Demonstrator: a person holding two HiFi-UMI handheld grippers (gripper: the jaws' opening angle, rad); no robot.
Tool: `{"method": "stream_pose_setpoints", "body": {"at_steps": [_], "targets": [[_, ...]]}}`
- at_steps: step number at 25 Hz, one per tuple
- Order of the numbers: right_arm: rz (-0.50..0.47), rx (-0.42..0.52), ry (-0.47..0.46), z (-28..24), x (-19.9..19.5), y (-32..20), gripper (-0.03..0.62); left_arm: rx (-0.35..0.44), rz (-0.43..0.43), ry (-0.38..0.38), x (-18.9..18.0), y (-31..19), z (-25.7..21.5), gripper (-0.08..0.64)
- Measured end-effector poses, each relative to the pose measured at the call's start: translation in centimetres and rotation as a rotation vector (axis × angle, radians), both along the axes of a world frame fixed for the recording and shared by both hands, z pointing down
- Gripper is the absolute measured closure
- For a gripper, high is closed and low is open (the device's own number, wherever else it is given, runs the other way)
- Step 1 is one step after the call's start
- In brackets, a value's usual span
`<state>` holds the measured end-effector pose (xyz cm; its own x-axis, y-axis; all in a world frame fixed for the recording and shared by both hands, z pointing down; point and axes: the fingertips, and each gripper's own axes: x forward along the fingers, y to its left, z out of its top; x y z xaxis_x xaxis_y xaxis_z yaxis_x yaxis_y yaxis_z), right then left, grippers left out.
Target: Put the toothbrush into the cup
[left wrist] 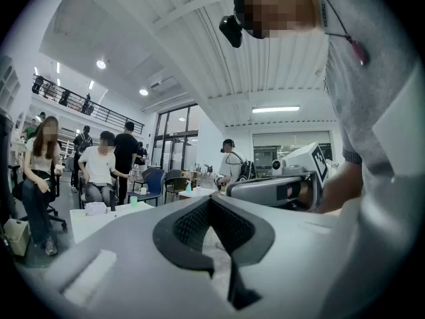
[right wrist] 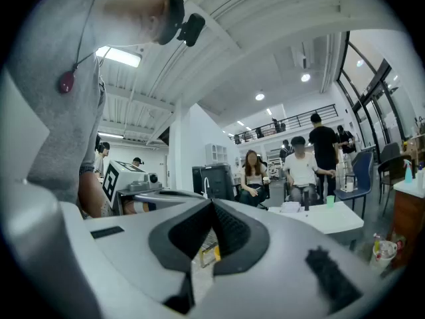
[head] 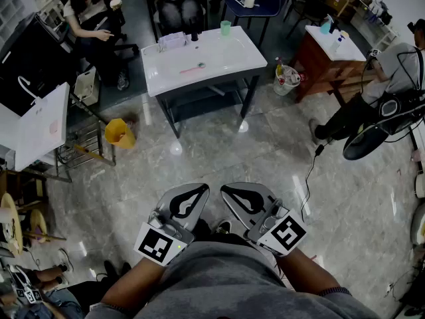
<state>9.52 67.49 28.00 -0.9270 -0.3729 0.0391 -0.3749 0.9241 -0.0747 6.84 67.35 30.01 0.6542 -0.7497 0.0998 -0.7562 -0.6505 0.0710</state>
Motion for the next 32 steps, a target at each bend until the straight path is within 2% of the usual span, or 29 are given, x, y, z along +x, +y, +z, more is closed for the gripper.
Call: {"method": "stream_pose_setpoints", "body": {"at_steps": [10,13,16,21,25,28,32], "targets": [[-0.004,0.019,-0.003,-0.3,1.1,0.1,0.578,0.004,-0.003,-0.004,1.2,0.0,-0.5,0.552],[-0.002,0.029,-0.007,-0.6,1.9,0.1,0.578,0.034,-0.003,-0.012,1.8,-0.1,-0.9,0.552],[0.007,0.039,-0.02,-1.2,2.6,-0.1,0.578,0.007,-0.006,-0.008,2.5,0.1,-0.9,0.552],[0.002,0.045,-0.017,-1.3,3.1,-0.4,0.578,0.077,-0.01,-0.012,3.1,-0.5,-1.4,0.552],[0.0,0.041,-0.012,-0.7,2.5,-1.1,0.577,0.012,-0.006,0.006,3.0,-1.0,-0.8,0.552],[-0.001,0.036,-0.005,-0.3,1.8,-2.0,0.578,0.024,-0.001,0.008,2.4,-2.0,-0.5,0.552],[0.004,0.031,0.001,-0.3,0.9,-3.9,0.578,0.077,0.012,0.004,1.3,-4.1,-0.8,0.552]]}}
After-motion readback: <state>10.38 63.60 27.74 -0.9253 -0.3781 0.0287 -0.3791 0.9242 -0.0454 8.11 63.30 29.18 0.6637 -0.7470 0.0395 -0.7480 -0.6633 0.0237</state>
